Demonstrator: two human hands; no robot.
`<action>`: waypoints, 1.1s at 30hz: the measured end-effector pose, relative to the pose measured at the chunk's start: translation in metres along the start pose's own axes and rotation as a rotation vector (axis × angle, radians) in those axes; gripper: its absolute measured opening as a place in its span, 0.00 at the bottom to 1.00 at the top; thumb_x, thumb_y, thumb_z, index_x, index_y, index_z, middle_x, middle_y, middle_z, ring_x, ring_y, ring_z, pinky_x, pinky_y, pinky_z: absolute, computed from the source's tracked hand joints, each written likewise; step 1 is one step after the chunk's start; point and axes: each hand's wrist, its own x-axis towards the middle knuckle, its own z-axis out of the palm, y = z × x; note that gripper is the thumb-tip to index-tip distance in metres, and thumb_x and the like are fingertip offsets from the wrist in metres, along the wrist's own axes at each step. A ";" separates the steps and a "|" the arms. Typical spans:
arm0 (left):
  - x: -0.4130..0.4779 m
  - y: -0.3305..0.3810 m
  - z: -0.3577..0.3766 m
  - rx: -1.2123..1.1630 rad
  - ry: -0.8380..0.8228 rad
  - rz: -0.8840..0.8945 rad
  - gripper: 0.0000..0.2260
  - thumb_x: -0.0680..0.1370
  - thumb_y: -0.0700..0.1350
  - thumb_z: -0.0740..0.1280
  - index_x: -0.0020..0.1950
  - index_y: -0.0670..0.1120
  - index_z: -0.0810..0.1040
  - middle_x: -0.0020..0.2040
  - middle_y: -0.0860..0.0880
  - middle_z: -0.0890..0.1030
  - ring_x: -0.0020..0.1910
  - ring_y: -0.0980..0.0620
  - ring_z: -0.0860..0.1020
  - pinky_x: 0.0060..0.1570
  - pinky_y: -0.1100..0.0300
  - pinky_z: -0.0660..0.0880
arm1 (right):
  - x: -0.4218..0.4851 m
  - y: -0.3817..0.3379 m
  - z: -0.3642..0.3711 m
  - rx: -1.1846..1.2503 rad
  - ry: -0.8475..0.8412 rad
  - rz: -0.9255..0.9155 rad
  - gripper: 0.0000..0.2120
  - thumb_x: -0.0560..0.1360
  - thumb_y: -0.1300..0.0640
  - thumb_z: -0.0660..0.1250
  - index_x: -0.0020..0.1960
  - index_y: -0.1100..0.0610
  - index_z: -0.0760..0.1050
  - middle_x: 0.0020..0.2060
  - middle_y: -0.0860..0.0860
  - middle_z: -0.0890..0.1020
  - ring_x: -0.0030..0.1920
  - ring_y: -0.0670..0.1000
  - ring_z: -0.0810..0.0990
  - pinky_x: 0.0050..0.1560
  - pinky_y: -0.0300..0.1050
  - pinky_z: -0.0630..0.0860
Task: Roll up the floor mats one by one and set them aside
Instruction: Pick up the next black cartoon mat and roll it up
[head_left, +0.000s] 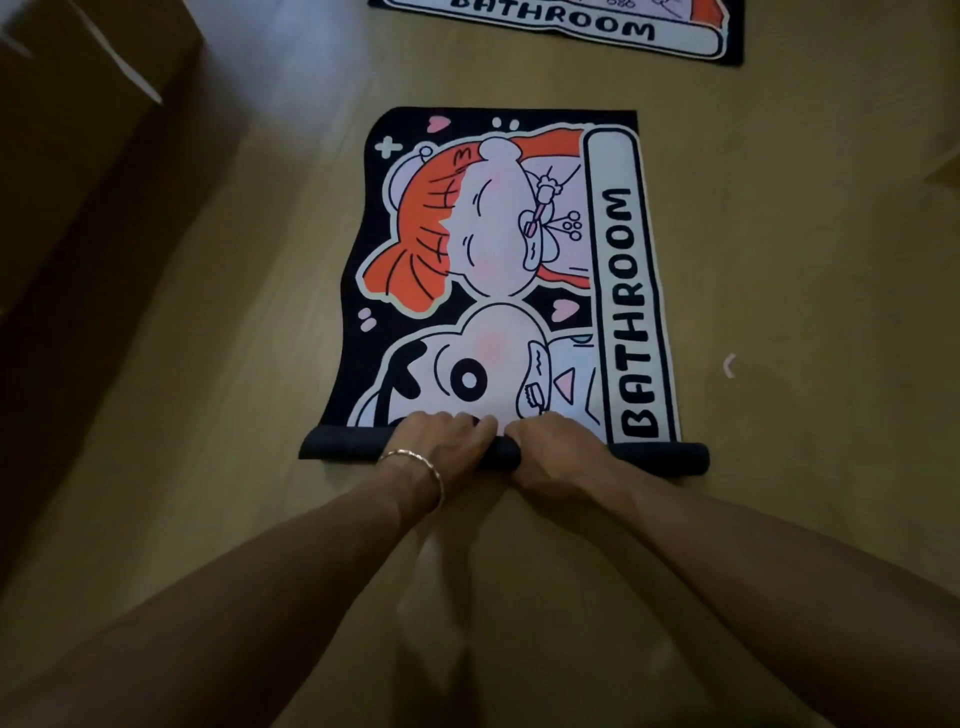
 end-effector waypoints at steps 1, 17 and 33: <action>0.003 0.000 -0.002 0.002 -0.030 -0.017 0.07 0.81 0.43 0.58 0.59 0.47 0.66 0.48 0.47 0.76 0.41 0.48 0.74 0.42 0.55 0.72 | -0.001 0.000 0.000 -0.020 0.008 -0.009 0.04 0.77 0.57 0.63 0.48 0.51 0.68 0.43 0.51 0.76 0.43 0.51 0.76 0.49 0.47 0.76; 0.025 -0.013 -0.014 -0.022 -0.098 0.106 0.06 0.80 0.45 0.60 0.56 0.48 0.71 0.37 0.51 0.70 0.37 0.50 0.72 0.39 0.57 0.71 | -0.004 0.008 0.007 -0.106 0.193 -0.046 0.12 0.76 0.57 0.64 0.58 0.53 0.67 0.51 0.51 0.73 0.51 0.51 0.73 0.54 0.49 0.72; 0.034 -0.019 -0.023 -0.098 -0.172 0.135 0.09 0.77 0.47 0.63 0.57 0.49 0.72 0.44 0.49 0.76 0.41 0.49 0.74 0.39 0.57 0.69 | -0.001 0.014 -0.003 -0.024 0.143 -0.026 0.10 0.75 0.55 0.65 0.53 0.50 0.66 0.46 0.49 0.74 0.46 0.50 0.75 0.53 0.49 0.75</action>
